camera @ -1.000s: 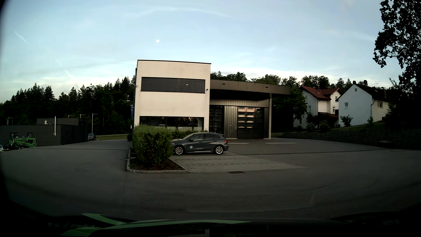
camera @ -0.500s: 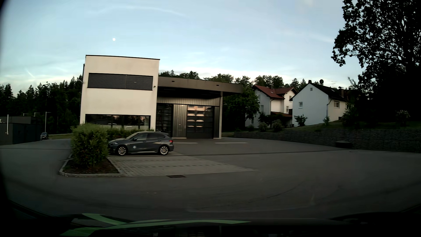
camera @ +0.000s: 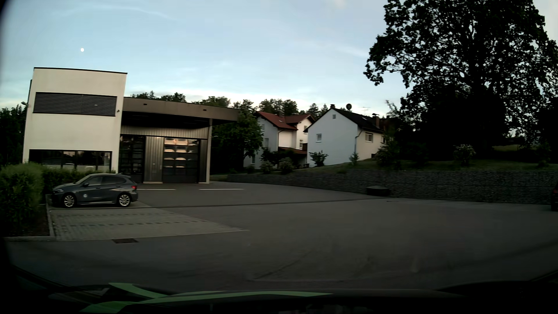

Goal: Follow the waypoints while adhering to traffic rules and regulations

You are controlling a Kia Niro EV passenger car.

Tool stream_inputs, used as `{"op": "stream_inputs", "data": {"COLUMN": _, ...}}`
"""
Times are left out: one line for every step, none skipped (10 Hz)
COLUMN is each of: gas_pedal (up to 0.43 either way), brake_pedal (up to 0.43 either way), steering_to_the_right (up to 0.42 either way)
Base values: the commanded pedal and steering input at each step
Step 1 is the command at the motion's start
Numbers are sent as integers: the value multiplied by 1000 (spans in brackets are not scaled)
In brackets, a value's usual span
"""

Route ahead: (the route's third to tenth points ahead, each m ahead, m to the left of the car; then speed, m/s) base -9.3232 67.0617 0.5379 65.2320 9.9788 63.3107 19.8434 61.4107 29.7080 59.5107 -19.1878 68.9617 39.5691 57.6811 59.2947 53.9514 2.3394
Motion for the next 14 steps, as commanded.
{"op": "stream_inputs", "data": {"gas_pedal": 0, "brake_pedal": 0, "steering_to_the_right": 843}}
{"op": "stream_inputs", "data": {"gas_pedal": 0, "brake_pedal": 0, "steering_to_the_right": 844}}
{"op": "stream_inputs", "data": {"gas_pedal": 0, "brake_pedal": 0, "steering_to_the_right": 844}}
{"op": "stream_inputs", "data": {"gas_pedal": 0, "brake_pedal": 0, "steering_to_the_right": 838}}
{"op": "stream_inputs", "data": {"gas_pedal": 0, "brake_pedal": 0, "steering_to_the_right": 824}}
{"op": "stream_inputs", "data": {"gas_pedal": 0, "brake_pedal": 0, "steering_to_the_right": 799}}
{"op": "stream_inputs", "data": {"gas_pedal": 0, "brake_pedal": 0, "steering_to_the_right": 775}}
{"op": "stream_inputs", "data": {"gas_pedal": 0, "brake_pedal": 0, "steering_to_the_right": 739}}
{"op": "stream_inputs", "data": {"gas_pedal": 0, "brake_pedal": 0, "steering_to_the_right": 700}}
{"op": "stream_inputs", "data": {"gas_pedal": 0, "brake_pedal": 0, "steering_to_the_right": 671}}
{"op": "stream_inputs", "data": {"gas_pedal": 0, "brake_pedal": 0, "steering_to_the_right": 629}}
{"op": "stream_inputs", "data": {"gas_pedal": 0, "brake_pedal": 0, "steering_to_the_right": 587}}
{"op": "stream_inputs", "data": {"gas_pedal": 0, "brake_pedal": 0, "steering_to_the_right": 553}}
{"op": "stream_inputs", "data": {"gas_pedal": 0, "brake_pedal": 0, "steering_to_the_right": 521}}
